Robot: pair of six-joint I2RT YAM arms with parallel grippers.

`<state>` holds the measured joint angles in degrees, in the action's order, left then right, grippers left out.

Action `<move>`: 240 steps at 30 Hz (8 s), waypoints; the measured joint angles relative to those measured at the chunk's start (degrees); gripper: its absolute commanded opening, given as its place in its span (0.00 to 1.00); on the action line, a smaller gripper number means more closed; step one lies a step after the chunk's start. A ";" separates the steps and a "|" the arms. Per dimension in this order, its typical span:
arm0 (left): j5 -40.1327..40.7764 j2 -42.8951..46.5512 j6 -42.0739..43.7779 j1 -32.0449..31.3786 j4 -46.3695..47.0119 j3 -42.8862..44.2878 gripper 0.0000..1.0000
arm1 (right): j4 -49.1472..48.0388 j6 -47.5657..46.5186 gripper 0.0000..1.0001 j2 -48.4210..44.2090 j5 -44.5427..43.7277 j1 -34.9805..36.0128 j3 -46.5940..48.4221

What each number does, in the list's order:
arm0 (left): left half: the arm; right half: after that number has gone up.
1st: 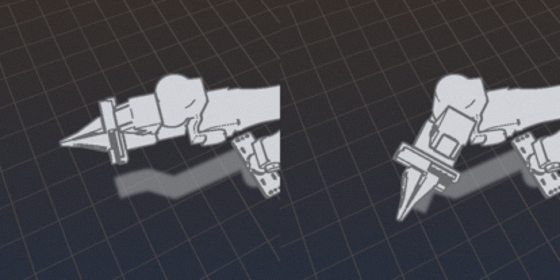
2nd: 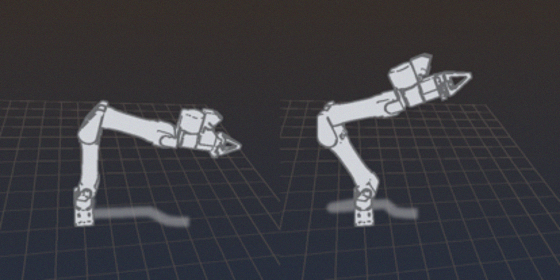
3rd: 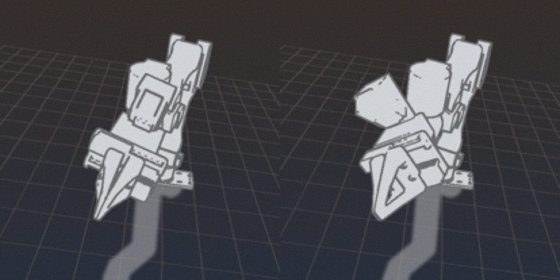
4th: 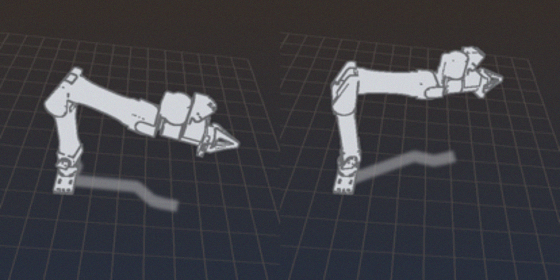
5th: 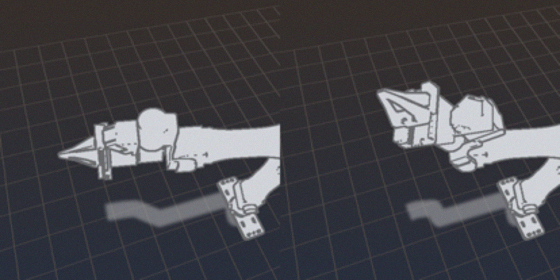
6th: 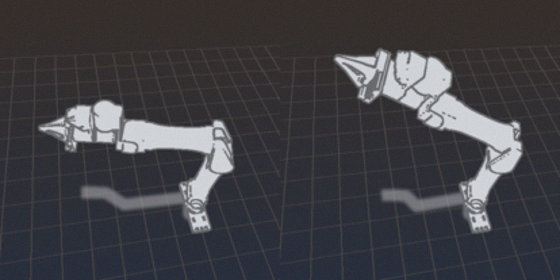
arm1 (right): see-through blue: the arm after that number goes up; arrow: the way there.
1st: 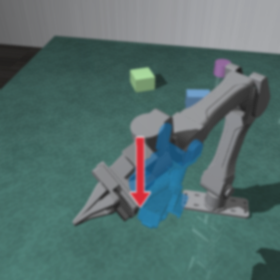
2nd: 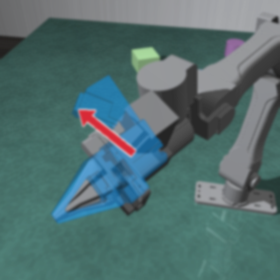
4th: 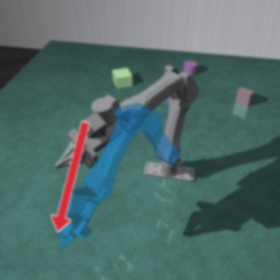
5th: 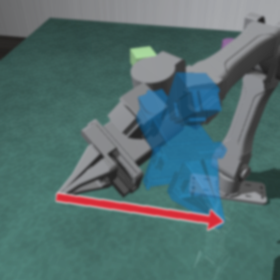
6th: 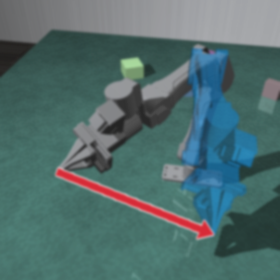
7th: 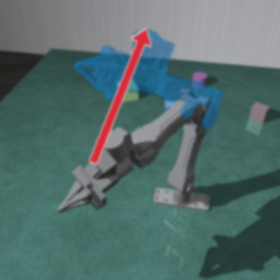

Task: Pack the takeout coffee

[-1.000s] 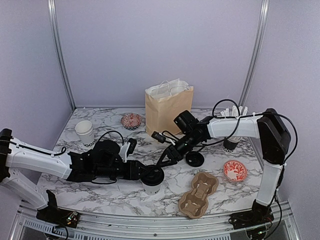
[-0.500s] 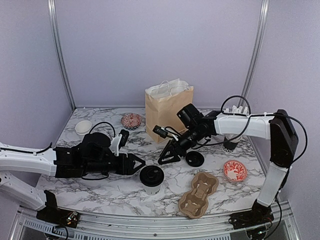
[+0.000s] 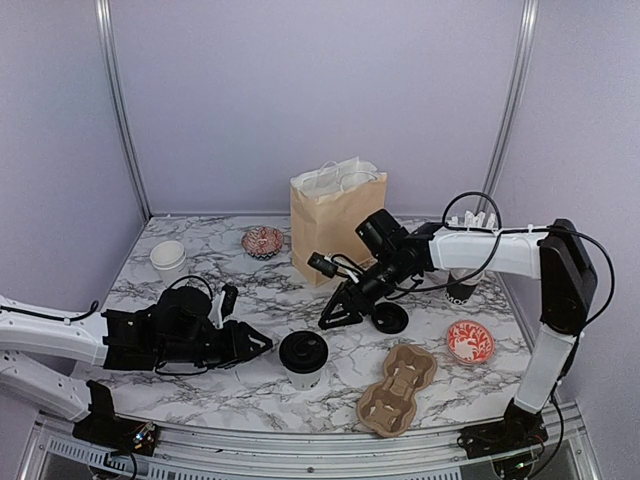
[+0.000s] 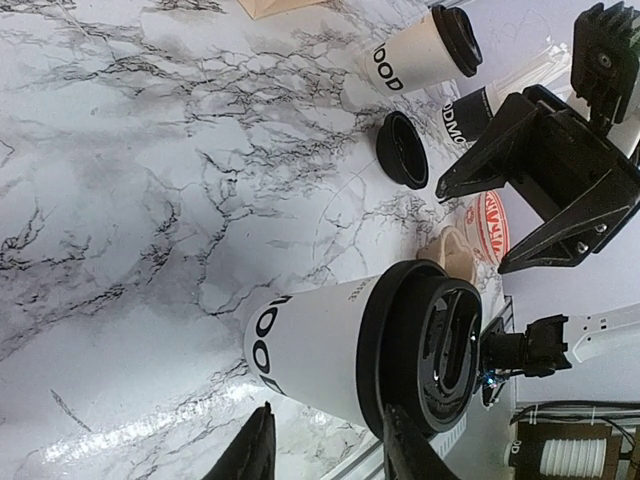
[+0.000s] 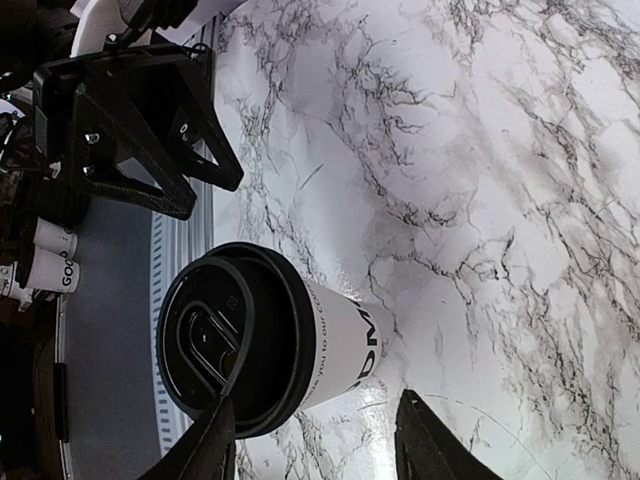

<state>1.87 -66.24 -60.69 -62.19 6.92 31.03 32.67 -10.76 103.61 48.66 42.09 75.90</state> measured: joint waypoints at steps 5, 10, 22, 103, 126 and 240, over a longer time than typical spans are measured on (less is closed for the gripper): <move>-2.32 -1.07 -0.63 0.00 2.29 0.00 0.38 | 0.39 -0.57 0.48 0.00 1.09 0.00 -1.77; -3.82 -2.67 -0.57 0.00 3.41 0.00 0.36 | 0.83 -1.27 0.47 0.02 1.22 0.00 -2.14; -5.14 -4.85 0.28 0.00 5.35 0.02 0.36 | 0.81 -1.46 0.48 0.63 1.53 0.00 -2.78; -3.69 -30.82 55.56 -4.90 -41.24 45.79 0.70 | 8.02 -15.85 0.73 -22.91 -1.88 -9.55 -1.73; 8.17 -13.42 48.37 14.58 -43.25 33.75 0.66 | 7.89 -15.89 0.73 -22.71 -1.90 -9.62 -1.90; 7.17 2.71 35.54 11.19 -41.33 41.59 0.89 | -3.50 -6.82 0.07 -5.84 -13.07 5.03 23.41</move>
<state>9.04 -63.53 -25.15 -51.00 -34.41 72.62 29.17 -17.58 97.78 35.59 47.11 99.31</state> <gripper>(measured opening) 0.889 0.037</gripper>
